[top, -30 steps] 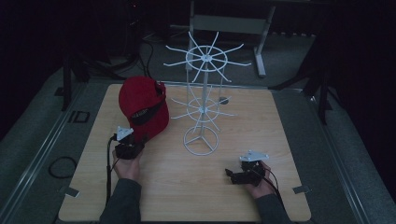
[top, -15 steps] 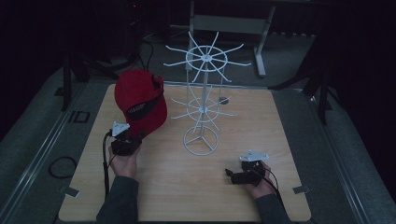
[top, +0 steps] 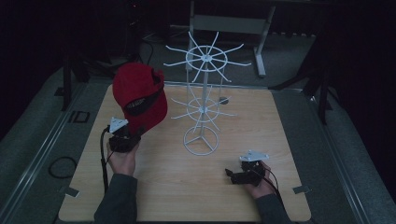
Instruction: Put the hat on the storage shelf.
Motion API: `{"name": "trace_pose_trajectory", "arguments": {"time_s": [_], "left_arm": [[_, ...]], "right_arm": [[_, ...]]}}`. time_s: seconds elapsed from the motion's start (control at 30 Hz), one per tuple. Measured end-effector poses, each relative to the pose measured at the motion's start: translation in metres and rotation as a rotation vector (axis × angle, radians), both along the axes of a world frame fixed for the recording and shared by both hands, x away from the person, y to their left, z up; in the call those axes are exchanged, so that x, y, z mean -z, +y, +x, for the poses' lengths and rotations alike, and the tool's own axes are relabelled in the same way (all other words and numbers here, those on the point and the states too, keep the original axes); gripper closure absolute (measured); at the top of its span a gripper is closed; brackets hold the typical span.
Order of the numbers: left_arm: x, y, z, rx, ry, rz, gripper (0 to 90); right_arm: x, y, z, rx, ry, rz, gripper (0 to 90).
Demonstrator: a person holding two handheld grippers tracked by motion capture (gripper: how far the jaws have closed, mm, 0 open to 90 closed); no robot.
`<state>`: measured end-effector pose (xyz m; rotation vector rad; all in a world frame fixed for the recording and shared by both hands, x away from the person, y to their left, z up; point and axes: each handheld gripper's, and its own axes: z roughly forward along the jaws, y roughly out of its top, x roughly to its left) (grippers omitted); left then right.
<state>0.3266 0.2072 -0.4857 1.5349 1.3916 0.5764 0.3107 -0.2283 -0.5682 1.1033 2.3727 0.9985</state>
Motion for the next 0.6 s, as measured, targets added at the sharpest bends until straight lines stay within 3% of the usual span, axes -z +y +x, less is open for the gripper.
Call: {"name": "trace_pose_trajectory", "arguments": {"time_s": [0.6], "left_arm": [[-0.024,0.0,-0.001,0.016,-0.038,0.003,85.5]], "right_arm": [[0.0,0.0,0.0,0.0,-0.003,0.001,13.1]]}}
